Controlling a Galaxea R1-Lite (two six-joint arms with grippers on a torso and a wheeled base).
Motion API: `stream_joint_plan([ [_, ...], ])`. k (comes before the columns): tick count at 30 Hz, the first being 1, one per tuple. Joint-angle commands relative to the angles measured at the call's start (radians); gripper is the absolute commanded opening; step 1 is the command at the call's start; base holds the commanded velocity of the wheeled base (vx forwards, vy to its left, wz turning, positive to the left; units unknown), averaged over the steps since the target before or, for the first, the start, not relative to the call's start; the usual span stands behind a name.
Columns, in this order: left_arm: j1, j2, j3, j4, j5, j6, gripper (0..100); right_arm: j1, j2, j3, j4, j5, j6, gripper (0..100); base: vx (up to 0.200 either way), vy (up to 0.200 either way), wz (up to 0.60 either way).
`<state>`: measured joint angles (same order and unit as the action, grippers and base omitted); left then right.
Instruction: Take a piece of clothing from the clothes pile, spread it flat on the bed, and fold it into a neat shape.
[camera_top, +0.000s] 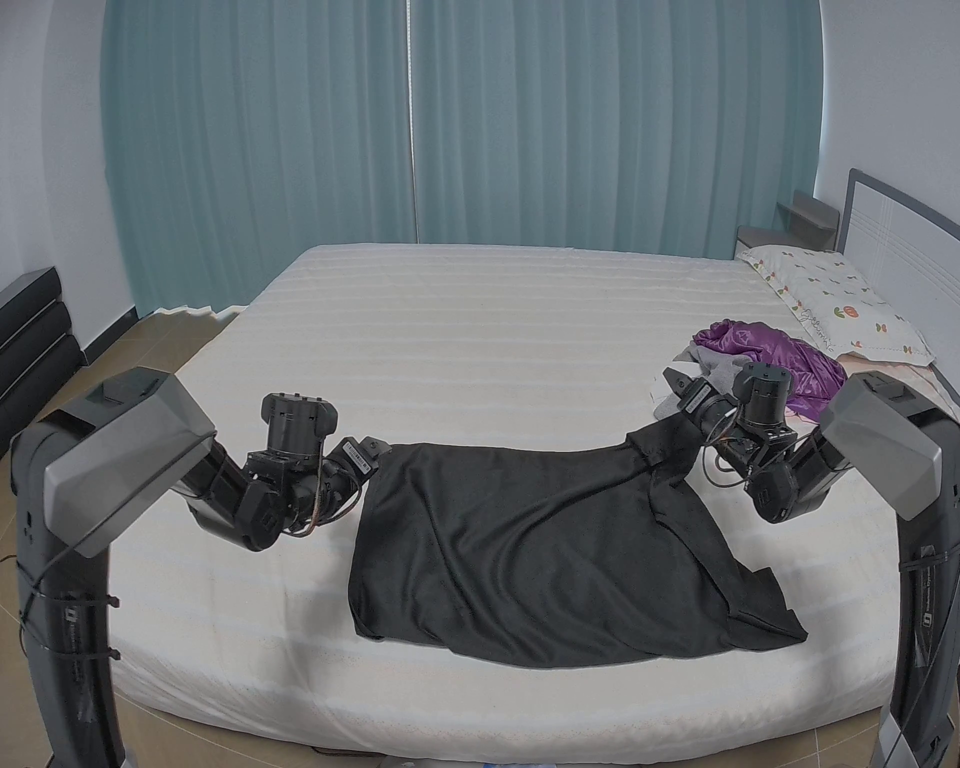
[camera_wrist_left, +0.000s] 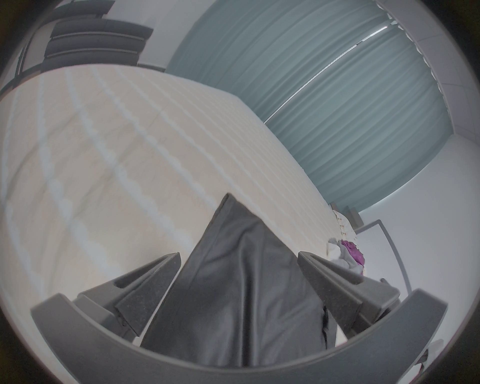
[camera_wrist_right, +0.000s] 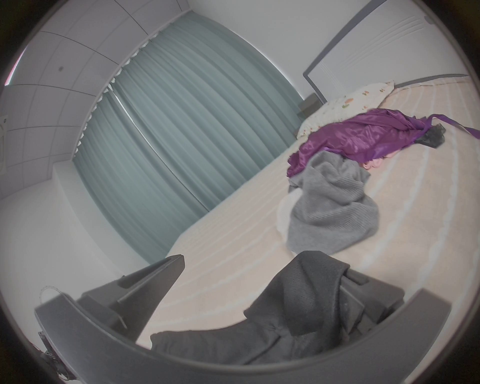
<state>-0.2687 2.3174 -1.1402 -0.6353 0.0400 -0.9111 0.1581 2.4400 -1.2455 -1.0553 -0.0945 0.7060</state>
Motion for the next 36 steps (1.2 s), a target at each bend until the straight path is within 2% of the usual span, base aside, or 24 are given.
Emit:
stream_joint_plan([
  [1, 0.026, -0.207, 0.211, -0.037, -0.094, -0.037, 100, -0.028, -0.121, 0.117, 0.095, 0.062, 0.024, 100, 0.0, 0.0, 0.0],
  [5, 0.026, -0.228, 0.3, -0.089, -0.097, -0.037, 100, -0.028, -0.159, 0.152, 0.066, 0.098, 0.069, 100, 0.0, 0.0, 0.0],
  [16, 0.003, -0.291, 0.478, -0.184, -0.1, -0.049, 100, -0.015, -0.315, 0.347, 0.081, 0.199, 0.04, 100, 0.0, 0.0, 0.0],
  [20, -0.009, -0.326, 0.513, -0.185, -0.1, -0.089, 100, -0.02, -0.357, 0.393, 0.072, 0.205, 0.015, 100, 0.0, 0.0, 0.0],
  [29, -0.055, -0.349, 0.565, -0.187, -0.101, -0.161, 100, -0.014, -0.417, 0.485, 0.072, 0.246, 0.023, 100, 0.0, 0.0, 0.0],
  [36, -0.058, -0.346, 0.605, -0.222, -0.104, -0.173, 100, 0.006, -0.463, 0.563, 0.074, 0.245, 0.026, 100, 0.0, 0.0, 0.0],
])
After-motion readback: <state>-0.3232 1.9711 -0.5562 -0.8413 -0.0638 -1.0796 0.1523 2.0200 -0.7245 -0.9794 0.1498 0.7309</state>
